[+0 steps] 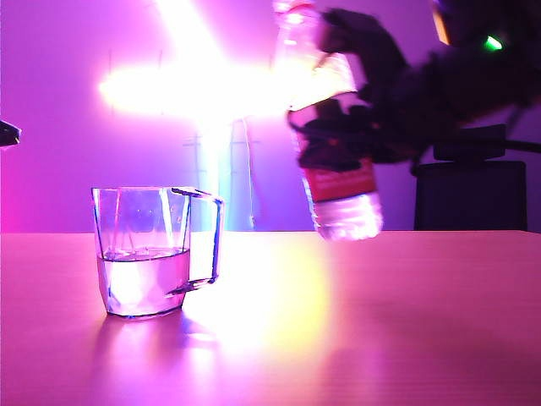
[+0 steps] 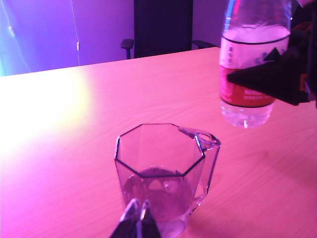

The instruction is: Pick up the mineral water bottle on the table and pour water into the mug until it's half full.

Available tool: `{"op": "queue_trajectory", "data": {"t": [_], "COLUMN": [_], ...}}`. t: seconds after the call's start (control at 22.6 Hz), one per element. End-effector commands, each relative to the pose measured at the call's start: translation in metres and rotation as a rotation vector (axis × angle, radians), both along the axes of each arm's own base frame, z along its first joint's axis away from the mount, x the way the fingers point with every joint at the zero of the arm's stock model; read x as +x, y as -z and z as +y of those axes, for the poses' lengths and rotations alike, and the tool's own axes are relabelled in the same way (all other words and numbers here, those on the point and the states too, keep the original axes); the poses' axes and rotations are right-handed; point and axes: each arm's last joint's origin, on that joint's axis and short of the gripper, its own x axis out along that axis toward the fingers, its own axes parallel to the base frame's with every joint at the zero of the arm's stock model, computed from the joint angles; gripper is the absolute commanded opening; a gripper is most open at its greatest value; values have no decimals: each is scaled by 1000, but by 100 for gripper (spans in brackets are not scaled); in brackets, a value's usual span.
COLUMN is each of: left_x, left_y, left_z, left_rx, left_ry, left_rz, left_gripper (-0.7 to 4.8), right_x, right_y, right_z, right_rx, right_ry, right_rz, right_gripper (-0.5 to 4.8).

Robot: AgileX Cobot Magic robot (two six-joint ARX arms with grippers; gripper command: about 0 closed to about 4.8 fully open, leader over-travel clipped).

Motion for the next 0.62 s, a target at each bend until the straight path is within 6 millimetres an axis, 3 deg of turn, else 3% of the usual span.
{"op": "queue_trajectory", "data": {"t": [0.04, 0.27, 0.62], "left_x": [0, 0, 0], "left_y": [-3, -3, -3], "left_z": [0, 0, 0], "left_rx": [-10, -10, -10], "left_ry": [5, 4, 4], "left_rz": [-11, -11, -11], "left_gripper": [-2, -2, -2], "right_x": [-5, -18, -20], "right_y": [0, 24, 42], "right_z": [-14, -34, -34], "right_rx": [172, 193, 188], "right_ry": [42, 96, 71], "right_rz": [-46, 7, 26], "right_gripper": [214, 214, 214]}}
